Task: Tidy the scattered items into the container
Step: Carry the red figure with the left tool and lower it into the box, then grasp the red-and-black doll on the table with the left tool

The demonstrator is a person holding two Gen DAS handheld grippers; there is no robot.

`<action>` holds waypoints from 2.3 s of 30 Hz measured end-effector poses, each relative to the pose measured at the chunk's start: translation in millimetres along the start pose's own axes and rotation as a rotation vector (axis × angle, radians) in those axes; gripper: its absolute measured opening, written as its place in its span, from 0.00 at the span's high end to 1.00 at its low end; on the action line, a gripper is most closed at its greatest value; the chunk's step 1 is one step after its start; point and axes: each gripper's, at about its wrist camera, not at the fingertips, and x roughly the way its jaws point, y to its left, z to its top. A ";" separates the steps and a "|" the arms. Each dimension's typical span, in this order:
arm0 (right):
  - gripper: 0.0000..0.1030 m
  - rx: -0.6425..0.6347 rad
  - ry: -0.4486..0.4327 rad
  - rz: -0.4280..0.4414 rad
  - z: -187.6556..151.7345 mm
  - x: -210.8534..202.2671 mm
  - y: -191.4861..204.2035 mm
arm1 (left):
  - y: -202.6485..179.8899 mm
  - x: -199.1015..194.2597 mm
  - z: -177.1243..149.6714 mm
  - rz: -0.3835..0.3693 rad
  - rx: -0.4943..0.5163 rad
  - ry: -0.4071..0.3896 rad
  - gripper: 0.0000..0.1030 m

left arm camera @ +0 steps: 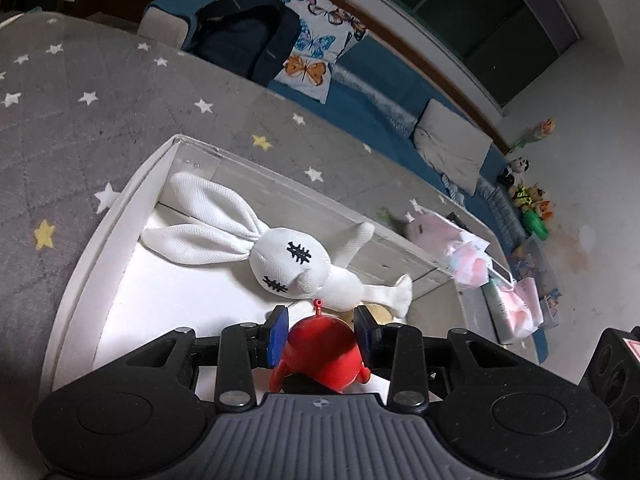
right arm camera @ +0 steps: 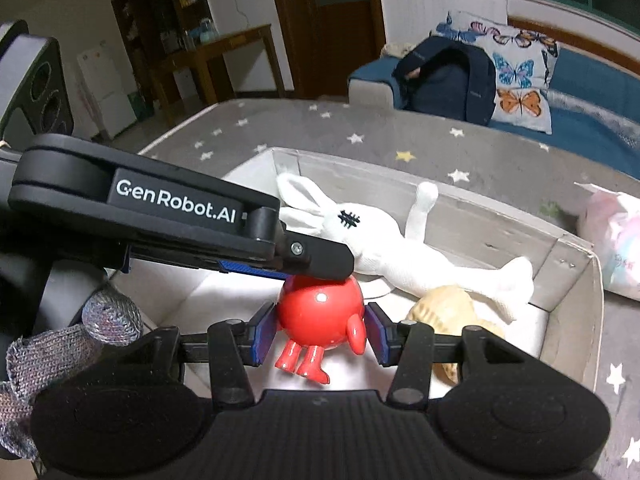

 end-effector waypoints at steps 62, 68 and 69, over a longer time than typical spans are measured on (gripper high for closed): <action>0.42 -0.021 -0.146 0.011 -63.3 -92.9 52.7 | 1.0 -113.7 -81.0 -0.007 0.054 -0.123 0.63; 0.41 0.040 -0.114 0.054 -95.7 -84.6 64.2 | 9.6 -116.4 -107.0 -0.012 0.023 -0.096 0.63; 0.41 0.052 -0.109 0.061 -99.1 -82.5 64.6 | 12.1 -116.3 -110.0 -0.011 0.015 -0.092 0.63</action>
